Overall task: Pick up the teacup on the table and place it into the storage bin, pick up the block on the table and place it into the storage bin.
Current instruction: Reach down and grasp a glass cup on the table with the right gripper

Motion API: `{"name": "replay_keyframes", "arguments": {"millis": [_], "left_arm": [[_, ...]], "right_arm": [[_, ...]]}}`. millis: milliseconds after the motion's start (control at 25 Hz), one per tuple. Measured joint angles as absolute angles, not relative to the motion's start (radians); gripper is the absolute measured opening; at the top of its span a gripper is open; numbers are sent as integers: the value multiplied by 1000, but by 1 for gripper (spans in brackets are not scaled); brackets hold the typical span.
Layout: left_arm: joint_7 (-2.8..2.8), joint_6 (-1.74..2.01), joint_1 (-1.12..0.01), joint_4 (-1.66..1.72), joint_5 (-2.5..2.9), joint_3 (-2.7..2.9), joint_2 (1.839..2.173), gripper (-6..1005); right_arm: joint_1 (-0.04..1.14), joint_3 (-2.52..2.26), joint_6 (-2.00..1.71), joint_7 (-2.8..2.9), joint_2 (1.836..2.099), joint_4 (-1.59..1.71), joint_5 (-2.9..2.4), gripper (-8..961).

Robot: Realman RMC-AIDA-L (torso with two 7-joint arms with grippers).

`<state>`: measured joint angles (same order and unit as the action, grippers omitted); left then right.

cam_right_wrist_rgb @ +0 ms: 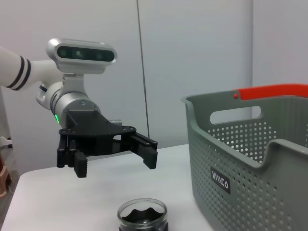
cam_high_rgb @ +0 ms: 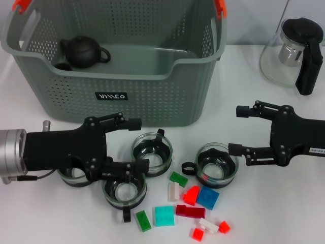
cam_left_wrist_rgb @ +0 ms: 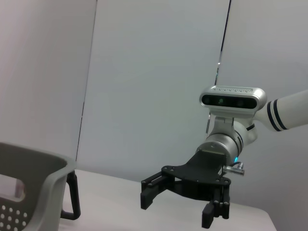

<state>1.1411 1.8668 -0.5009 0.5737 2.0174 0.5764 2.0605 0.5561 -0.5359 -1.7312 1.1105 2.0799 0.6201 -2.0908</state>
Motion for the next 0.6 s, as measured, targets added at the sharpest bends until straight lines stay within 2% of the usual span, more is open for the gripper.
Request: {"name": "replay_keyframes", "arguments": {"millis": [200,600], "left_arm": [[1139,1866,-489,574,2018,576,2064,933],[1138,1855,-479,567,2010,567,2076,934]], "right_arm": [[554,-543,-1762,1091,2074,650,-2099,952],[566,-583,-1804,1148,2073,770,-2151,949]]}}
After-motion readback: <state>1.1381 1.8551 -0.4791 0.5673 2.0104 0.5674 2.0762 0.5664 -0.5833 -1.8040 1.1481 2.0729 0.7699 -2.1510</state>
